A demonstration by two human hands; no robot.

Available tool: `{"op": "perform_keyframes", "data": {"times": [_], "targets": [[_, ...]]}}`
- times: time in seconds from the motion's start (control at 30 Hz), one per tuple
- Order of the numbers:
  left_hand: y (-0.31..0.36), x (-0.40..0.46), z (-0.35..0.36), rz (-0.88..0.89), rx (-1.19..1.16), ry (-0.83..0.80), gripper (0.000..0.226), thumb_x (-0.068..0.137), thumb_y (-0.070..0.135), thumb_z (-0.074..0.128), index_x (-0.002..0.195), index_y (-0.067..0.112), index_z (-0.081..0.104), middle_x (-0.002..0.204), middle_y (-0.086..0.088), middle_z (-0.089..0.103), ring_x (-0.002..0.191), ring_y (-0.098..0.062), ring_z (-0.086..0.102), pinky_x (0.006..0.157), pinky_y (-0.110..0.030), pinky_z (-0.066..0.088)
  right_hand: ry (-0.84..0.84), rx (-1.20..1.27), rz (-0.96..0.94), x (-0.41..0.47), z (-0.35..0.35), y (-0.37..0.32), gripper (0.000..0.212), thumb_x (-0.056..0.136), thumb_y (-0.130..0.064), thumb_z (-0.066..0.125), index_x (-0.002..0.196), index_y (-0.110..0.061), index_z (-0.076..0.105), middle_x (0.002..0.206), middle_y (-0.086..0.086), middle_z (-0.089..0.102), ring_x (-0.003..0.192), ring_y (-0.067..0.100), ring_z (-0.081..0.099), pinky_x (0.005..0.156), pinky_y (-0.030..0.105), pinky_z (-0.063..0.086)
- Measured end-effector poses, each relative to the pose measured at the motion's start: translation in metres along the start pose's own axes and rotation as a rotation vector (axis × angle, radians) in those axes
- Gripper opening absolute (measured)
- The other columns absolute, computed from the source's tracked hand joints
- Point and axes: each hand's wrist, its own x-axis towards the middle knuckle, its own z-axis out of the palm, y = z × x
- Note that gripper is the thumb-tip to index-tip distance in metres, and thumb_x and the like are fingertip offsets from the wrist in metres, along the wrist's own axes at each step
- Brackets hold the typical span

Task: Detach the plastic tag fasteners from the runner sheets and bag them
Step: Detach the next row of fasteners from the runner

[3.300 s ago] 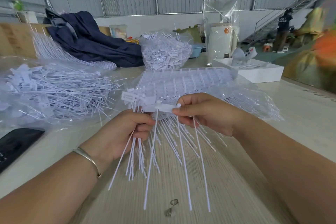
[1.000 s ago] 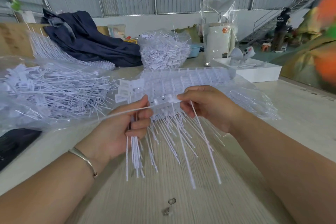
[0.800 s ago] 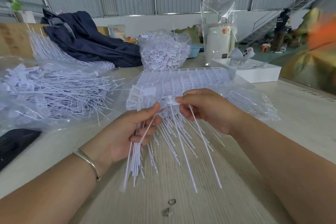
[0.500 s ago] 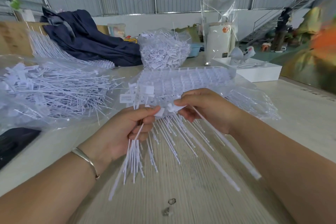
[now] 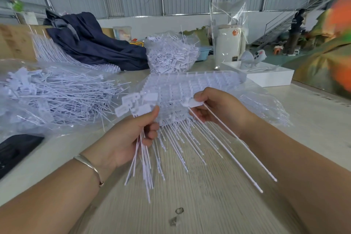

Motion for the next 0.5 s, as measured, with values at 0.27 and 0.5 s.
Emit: {"op": "perform_keyframes", "data": {"times": [0.27, 0.5], "targets": [[0.001, -0.005, 0.005, -0.040, 0.013, -0.114, 0.045, 0.072, 0.053, 0.065, 0.087, 0.011, 0.066, 0.062, 0.005, 0.024, 0.038, -0.003, 0.020, 0.031, -0.014, 0.018, 0.035, -0.280, 0.064, 0.002, 0.012, 0.001, 0.028, 0.089, -0.012, 0.051, 0.061, -0.010, 0.052, 0.061, 0.009, 0.055, 0.057, 0.023, 0.044, 0.060, 0.032, 0.038], [0.002, -0.010, 0.006, 0.018, 0.109, -0.162, 0.013, 0.063, 0.028, 0.078, 0.055, 0.024, 0.068, 0.059, 0.008, 0.020, 0.039, -0.002, 0.016, 0.034, -0.015, 0.012, -0.003, -0.395, 0.084, -0.003, 0.013, -0.002, 0.020, 0.092, -0.016, 0.059, 0.076, -0.004, 0.057, 0.071, 0.015, 0.056, 0.064, 0.023, 0.048, 0.063, 0.031, 0.040]]}}
